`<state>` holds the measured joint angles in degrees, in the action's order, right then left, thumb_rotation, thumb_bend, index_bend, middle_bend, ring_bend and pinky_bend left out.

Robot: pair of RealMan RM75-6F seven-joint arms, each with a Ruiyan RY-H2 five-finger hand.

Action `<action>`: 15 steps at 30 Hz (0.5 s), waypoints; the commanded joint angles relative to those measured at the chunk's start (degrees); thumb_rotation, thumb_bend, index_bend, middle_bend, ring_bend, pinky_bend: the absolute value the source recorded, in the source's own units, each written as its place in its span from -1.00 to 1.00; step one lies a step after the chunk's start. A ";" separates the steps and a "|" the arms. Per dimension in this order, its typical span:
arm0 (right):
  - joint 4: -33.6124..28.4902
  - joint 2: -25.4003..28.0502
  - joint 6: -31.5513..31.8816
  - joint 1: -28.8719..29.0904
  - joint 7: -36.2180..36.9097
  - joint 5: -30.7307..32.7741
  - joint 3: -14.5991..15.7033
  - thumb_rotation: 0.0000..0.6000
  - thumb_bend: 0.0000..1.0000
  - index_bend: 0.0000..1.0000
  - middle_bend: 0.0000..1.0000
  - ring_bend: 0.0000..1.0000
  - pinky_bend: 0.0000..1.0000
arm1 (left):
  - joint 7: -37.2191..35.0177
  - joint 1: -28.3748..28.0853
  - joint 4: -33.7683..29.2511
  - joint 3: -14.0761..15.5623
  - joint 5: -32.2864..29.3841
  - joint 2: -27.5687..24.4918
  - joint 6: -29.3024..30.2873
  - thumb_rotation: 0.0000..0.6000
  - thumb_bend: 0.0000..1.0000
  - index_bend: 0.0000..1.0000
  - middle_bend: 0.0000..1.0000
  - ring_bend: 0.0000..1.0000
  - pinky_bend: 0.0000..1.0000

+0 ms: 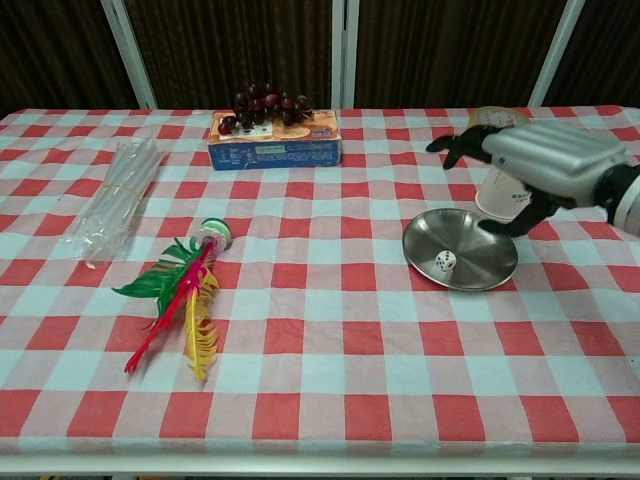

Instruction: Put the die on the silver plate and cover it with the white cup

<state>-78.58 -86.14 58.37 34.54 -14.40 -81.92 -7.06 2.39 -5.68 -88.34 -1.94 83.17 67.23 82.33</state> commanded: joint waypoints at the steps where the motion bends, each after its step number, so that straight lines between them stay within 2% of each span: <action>1: -4.17 6.48 6.53 -3.45 1.14 1.15 -2.76 1.00 -0.54 -0.76 -0.45 -0.76 -0.62 | -0.18 -0.17 0.15 -0.04 0.10 0.09 -0.20 1.00 -0.94 -0.56 -0.55 -0.76 -0.84; 4: -4.66 9.21 5.91 -4.33 0.30 5.77 -4.34 1.00 -0.57 -0.71 -0.35 -0.58 -0.38 | -0.21 -0.41 0.22 -0.01 0.31 0.24 -0.50 1.00 -0.94 -0.56 -0.55 -0.76 -0.84; 7: -3.61 10.03 2.91 -3.92 -0.85 10.95 -5.45 1.00 -0.68 -0.71 -0.30 -0.42 -0.19 | 0.06 -0.72 -0.03 0.01 0.33 0.15 -1.03 1.00 -0.94 -0.56 -0.55 -0.76 -0.84; 11: -0.07 8.84 -4.78 -1.19 -2.30 17.69 -5.94 1.00 -0.75 -0.71 -0.33 -0.42 -0.15 | 0.61 -0.91 -0.55 -0.02 0.43 0.06 -1.12 1.00 -0.94 -0.56 -0.55 -0.76 -0.84; 15: 5.10 5.45 -10.13 1.61 -0.54 20.58 -6.33 1.00 -0.75 -0.71 -0.50 -0.59 -0.27 | 1.13 -0.73 -1.12 0.08 0.05 -0.25 -1.14 1.00 -0.94 -0.56 -0.55 -0.76 -0.84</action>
<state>-77.13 -78.53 51.80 33.92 -15.57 -63.46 -12.66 3.47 -6.44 -89.40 -1.88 83.28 67.03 81.19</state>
